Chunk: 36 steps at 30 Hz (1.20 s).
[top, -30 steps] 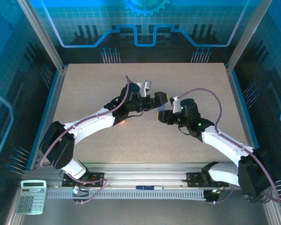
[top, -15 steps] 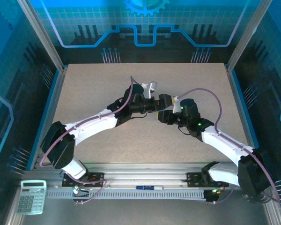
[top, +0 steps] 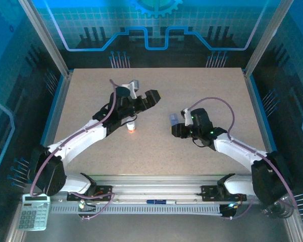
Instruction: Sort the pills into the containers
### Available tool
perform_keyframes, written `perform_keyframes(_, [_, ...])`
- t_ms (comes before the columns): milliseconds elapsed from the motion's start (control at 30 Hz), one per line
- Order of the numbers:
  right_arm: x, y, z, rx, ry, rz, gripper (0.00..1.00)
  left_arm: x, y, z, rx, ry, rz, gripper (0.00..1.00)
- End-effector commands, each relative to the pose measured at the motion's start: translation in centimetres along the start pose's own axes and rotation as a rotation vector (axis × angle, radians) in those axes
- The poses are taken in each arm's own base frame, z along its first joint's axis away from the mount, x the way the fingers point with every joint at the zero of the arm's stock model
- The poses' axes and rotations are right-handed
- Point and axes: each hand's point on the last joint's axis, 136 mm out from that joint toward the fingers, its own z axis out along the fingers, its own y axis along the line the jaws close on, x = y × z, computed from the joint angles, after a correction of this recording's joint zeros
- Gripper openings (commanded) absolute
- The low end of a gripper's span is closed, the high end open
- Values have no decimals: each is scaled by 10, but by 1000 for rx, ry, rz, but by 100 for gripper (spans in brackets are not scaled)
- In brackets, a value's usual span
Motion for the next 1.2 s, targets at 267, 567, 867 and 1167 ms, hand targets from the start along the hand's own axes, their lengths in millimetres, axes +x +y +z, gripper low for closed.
perform_keyframes(267, [23,6,42,119,200,-260,39,8,39,-19,-106,-10,24,99])
perform_keyframes(567, [67,-4,66,231,360,-394,40,10,43,-23,-115,-16,24,99])
perform_keyframes(867, [81,-10,67,283,405,-429,60,10,44,-23,-117,-21,24,99])
perform_keyframes(1167, [89,-37,37,443,434,-372,76,8,41,-20,-112,-16,32,99])
